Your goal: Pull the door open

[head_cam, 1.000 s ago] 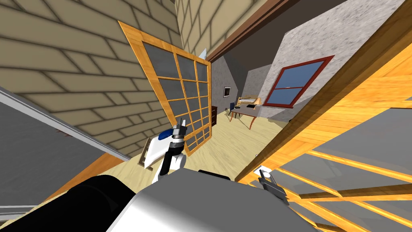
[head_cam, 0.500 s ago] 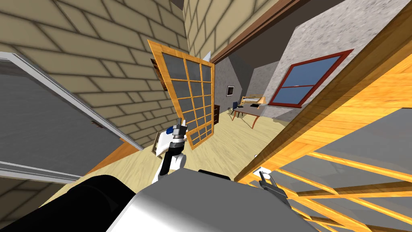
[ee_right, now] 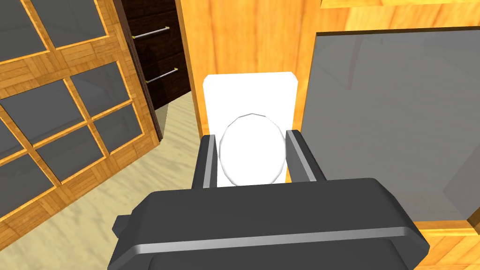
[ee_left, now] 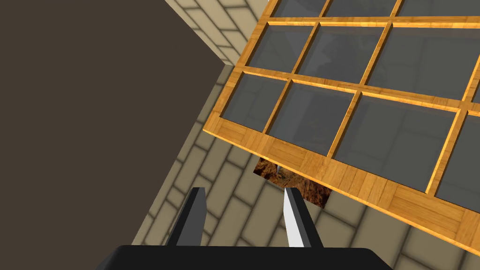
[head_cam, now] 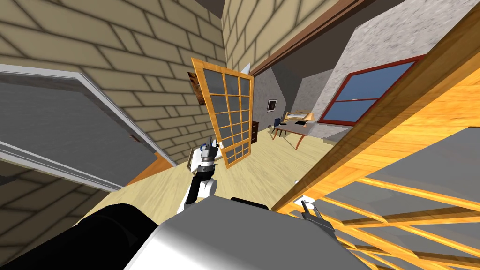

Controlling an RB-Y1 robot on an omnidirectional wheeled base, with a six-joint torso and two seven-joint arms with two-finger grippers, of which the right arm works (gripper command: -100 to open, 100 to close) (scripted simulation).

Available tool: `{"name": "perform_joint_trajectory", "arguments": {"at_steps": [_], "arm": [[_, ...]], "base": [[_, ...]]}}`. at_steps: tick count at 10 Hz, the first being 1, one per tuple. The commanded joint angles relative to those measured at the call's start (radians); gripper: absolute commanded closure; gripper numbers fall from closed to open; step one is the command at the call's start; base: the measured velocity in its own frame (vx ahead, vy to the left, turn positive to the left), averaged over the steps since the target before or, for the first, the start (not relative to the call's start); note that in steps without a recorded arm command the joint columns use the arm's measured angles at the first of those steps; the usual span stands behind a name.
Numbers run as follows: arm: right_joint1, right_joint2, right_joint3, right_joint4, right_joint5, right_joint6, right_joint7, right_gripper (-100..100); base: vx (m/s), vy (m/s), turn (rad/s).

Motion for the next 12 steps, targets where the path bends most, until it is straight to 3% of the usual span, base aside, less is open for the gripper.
{"name": "perform_joint_trajectory", "arguments": {"at_steps": [1,5,6,12], "arm": [[0.002,-0.01,0.019,0.014,0.01,-0.019,-0.02,100],[-0.003,-0.032,0.054,0.041,0.029,-0.053,-0.057,100],[-0.003,-0.03,0.049,0.039,0.026,-0.045,-0.052,100],[-0.027,-0.047,0.09,0.096,0.048,-0.084,-0.107,100]], "base": [[-0.263,-0.012,0.156],[-0.245,-0.018,0.115],[-0.092,-0.015,0.013],[-0.212,-0.029,0.136]]}}
